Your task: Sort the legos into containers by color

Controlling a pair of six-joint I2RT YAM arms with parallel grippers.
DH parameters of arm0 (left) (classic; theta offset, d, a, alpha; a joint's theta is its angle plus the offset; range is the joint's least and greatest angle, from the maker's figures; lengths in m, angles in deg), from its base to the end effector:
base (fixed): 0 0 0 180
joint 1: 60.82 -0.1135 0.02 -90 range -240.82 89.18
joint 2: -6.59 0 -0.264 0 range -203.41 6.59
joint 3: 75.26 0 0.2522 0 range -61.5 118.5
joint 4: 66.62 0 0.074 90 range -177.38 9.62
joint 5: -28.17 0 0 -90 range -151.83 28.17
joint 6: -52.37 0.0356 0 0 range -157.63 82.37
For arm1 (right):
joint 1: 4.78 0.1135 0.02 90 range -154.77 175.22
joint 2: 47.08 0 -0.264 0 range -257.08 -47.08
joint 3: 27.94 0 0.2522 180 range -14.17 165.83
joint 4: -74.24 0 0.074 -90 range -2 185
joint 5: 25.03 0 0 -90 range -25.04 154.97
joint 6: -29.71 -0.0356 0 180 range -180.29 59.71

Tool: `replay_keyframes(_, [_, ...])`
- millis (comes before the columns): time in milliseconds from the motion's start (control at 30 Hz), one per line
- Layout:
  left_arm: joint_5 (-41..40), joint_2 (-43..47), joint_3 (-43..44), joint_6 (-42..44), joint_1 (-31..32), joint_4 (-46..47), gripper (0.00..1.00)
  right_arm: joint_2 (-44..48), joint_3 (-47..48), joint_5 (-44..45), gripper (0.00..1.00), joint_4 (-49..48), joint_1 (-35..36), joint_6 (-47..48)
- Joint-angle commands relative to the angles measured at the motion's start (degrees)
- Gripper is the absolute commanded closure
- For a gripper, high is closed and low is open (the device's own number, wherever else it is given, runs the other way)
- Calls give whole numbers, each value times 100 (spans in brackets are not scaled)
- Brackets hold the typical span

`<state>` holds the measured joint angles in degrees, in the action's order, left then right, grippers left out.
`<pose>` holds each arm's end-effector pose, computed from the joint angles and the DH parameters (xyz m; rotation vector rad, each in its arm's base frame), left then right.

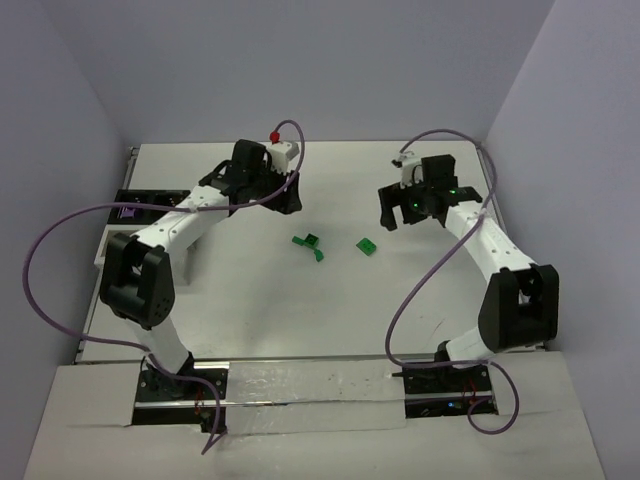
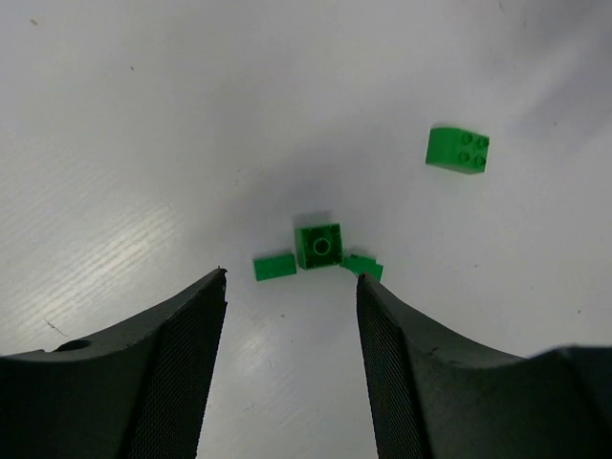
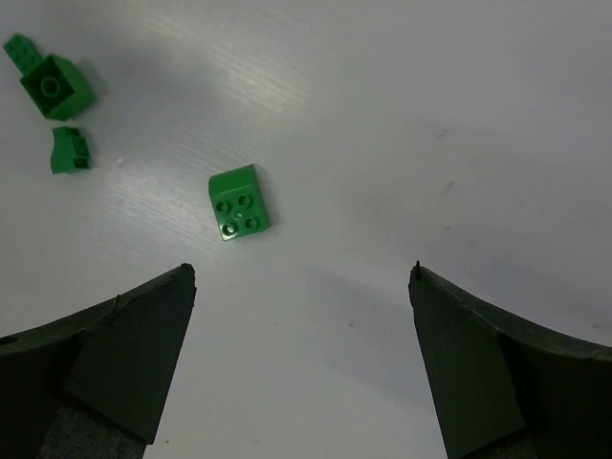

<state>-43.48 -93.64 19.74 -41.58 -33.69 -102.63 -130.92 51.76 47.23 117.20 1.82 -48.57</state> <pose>0.3501 -0.1920 0.2793 0.6338 2.2434 -0.6441 0.3133 0.0472 0.2787 -0.5191 2.3092 0.3268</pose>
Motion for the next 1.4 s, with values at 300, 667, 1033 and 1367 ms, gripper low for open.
replay_keyframes(300, [-102,467,314,-36,-147,291,35,-1869,357,981,3,42,1405,472])
replay_keyframes(667, [-162,575,174,46,-156,221,36,-2561,827,1088,28,188,1538,703])
replay_keyframes(1033, [880,969,-139,-672,-1027,281,37,-2141,940,24,100,697,1581,756])
replay_keyframes(1367, [1832,2534,-1658,-1370,-1747,1504,31,-1353,848,-3095,100,-2307,1441,-4453])
